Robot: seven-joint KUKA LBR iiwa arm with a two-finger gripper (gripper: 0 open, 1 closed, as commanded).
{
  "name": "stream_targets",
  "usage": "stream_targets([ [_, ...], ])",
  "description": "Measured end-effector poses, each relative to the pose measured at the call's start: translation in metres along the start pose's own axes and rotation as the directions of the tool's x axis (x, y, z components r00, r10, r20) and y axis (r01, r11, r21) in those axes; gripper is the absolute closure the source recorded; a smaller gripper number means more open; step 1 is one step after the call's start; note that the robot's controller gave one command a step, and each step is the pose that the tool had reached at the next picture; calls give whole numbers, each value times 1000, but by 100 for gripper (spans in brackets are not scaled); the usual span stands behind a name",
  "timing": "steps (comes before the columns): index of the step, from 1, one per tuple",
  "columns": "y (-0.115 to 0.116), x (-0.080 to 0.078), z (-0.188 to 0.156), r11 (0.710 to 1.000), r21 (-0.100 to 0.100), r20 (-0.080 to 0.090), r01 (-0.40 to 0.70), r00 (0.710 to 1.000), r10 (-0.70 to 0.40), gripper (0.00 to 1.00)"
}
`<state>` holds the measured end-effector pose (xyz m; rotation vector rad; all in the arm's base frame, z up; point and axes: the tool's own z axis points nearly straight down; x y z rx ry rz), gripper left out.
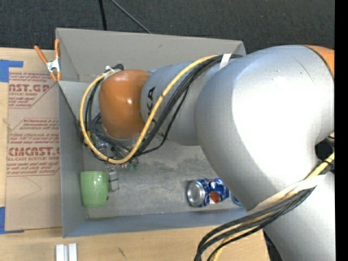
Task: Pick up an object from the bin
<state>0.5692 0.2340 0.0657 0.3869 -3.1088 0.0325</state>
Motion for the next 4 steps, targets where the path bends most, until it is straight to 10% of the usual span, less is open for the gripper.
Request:
stream_targets([
  [1, 27, 58, -34, 871, -13, 21, 492, 871, -491, 0],
  [2, 32, 80, -45, 805, -10, 22, 594, 805, -594, 0],
  [3, 30, 70, -4, 693, -4, 19, 721, 693, -721, 0],
  [4, 36, 80, -4, 265, 7, 26, 964, 264, -964, 0],
])
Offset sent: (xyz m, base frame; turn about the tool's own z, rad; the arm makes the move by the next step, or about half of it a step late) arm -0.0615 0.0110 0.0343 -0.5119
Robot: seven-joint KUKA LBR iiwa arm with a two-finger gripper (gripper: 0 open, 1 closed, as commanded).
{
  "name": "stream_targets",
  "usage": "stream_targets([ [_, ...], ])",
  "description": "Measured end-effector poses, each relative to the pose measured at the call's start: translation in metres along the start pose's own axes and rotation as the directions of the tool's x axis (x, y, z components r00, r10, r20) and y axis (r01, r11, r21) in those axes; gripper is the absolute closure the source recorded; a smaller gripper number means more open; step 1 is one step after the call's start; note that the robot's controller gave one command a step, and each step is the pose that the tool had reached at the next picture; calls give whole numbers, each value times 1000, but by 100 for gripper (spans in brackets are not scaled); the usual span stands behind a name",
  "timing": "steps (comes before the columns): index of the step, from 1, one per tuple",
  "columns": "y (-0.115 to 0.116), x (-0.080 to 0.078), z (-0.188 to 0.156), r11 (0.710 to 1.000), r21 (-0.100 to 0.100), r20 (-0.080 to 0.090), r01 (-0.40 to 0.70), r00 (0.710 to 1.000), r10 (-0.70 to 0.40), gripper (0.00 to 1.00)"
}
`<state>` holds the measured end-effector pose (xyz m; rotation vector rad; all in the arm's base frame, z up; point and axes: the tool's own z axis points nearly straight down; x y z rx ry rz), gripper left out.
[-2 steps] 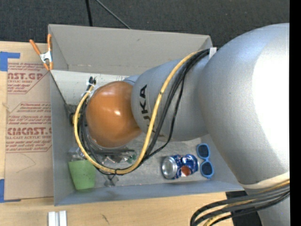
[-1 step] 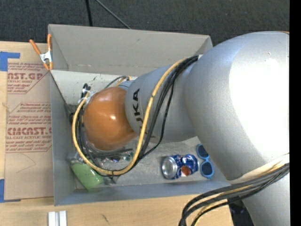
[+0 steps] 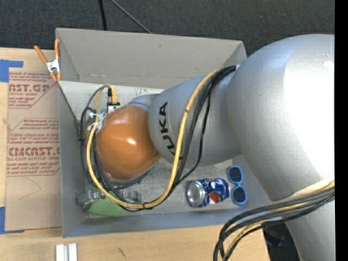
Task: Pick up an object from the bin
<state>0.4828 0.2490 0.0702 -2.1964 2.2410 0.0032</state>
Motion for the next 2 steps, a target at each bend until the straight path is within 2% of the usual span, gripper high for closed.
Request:
stream_targets([
  [1, -1, 0, -1, 1000, -1, -2, -2, 1000, 2, 100],
  [2, -2, -2, -69, 1000, 5, 1, -4, 1000, 4, 100],
])
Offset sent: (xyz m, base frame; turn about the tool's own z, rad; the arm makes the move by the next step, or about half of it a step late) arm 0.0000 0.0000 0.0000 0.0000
